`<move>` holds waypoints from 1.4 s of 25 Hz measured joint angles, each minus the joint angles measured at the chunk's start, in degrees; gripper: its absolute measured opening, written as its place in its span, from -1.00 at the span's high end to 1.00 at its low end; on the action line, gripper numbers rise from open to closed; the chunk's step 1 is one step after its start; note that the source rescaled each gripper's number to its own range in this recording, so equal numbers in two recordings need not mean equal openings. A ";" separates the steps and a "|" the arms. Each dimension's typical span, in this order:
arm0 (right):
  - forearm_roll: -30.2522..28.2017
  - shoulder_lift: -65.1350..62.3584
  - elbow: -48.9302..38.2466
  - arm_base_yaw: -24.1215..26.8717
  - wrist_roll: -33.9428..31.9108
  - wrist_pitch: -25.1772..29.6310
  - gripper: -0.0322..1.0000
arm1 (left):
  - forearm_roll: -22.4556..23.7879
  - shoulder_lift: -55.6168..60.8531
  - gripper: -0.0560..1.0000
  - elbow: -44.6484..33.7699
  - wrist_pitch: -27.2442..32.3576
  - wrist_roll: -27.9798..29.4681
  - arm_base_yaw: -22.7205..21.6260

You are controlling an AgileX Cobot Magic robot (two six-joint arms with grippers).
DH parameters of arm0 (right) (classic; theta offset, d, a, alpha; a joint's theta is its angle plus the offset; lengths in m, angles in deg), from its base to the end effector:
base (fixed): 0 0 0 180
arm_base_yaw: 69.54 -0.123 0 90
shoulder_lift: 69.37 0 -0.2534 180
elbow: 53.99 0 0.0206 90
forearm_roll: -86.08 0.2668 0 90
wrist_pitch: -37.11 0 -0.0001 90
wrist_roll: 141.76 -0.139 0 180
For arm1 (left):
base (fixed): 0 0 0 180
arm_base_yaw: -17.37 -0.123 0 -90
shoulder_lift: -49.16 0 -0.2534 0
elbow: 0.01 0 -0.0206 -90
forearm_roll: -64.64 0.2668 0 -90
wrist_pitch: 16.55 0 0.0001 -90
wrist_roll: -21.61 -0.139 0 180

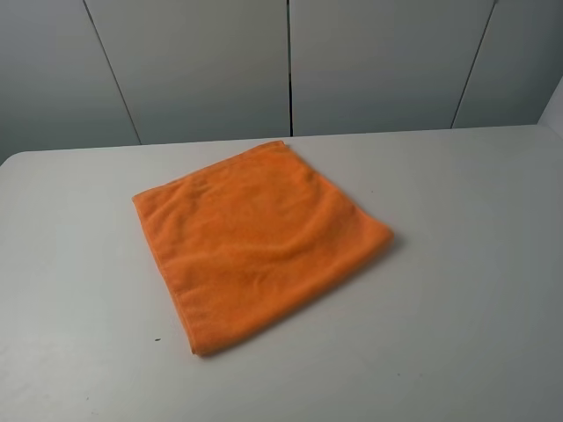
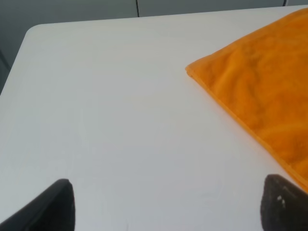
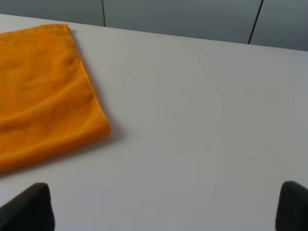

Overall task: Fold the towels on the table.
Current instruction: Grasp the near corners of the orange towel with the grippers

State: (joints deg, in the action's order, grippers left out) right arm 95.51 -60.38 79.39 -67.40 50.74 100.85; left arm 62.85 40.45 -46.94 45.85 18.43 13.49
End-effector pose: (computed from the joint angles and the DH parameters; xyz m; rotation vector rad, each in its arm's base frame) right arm 0.0791 0.0175 0.2635 -0.2010 2.0621 0.0415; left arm 0.0808 0.0016 0.2636 -0.0104 2.0600 0.0388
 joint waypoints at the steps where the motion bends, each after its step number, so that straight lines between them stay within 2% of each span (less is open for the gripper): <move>1: 0.00 0.00 0.00 0.00 0.00 0.00 -1.00 | 0.00 0.00 -1.00 0.00 0.00 0.00 0.00; 23: 0.00 0.00 0.00 0.00 0.00 0.00 -1.00 | 0.20 0.00 -1.00 0.00 0.00 0.11 0.00; 28: 0.00 0.00 0.00 0.00 0.00 0.00 -1.00 | 0.02 0.00 -1.00 0.00 0.00 0.11 1.41; 35: 1.77 0.00 0.00 0.00 0.00 -0.82 -1.00 | -2.43 0.00 -1.00 0.00 0.00 -3.48 1.55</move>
State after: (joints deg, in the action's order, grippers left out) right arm 97.28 -60.38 79.39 -67.40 50.74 100.03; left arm 60.42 40.45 -46.94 45.85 14.95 15.03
